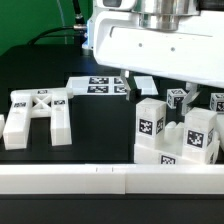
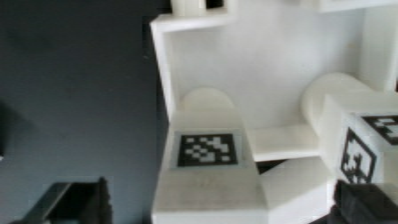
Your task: Assemble chair
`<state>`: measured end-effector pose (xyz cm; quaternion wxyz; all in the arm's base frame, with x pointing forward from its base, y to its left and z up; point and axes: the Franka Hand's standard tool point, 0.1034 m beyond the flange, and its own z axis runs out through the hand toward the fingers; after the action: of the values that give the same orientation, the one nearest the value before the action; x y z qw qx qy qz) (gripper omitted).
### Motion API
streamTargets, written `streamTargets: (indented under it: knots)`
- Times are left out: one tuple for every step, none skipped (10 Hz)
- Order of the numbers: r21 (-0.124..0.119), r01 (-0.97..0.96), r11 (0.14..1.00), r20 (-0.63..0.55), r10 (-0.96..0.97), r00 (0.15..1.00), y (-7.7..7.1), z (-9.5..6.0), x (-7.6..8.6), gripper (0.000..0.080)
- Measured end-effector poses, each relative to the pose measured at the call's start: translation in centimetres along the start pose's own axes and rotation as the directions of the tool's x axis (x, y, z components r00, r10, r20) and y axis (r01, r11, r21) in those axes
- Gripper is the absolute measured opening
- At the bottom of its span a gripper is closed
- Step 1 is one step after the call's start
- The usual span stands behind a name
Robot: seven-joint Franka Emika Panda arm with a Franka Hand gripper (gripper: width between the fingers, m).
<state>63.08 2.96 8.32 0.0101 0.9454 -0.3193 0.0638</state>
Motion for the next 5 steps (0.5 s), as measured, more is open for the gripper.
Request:
streamTargets:
  knots:
    - [0.005,0.016,1.000,-0.001,-0.016,1.000,0.1,-0.3,-0.7,0.0642]
    - [0.008,0.028,1.000,0.000,-0.028,1.000,0.5,-0.5,-1.5,0.0647]
    - [0.011,0.029,1.000,-0.005,-0.029,1.000,0.7,-0.3,-1.9,0.0647]
    - [0.011,0.030,1.000,-0.005,-0.030,1.000,0.6,-0.3,-1.8,0.0649]
    - [0.010,0.030,0.999,-0.005,-0.030,1.000,0.6,-0.2,-1.8,0.0649]
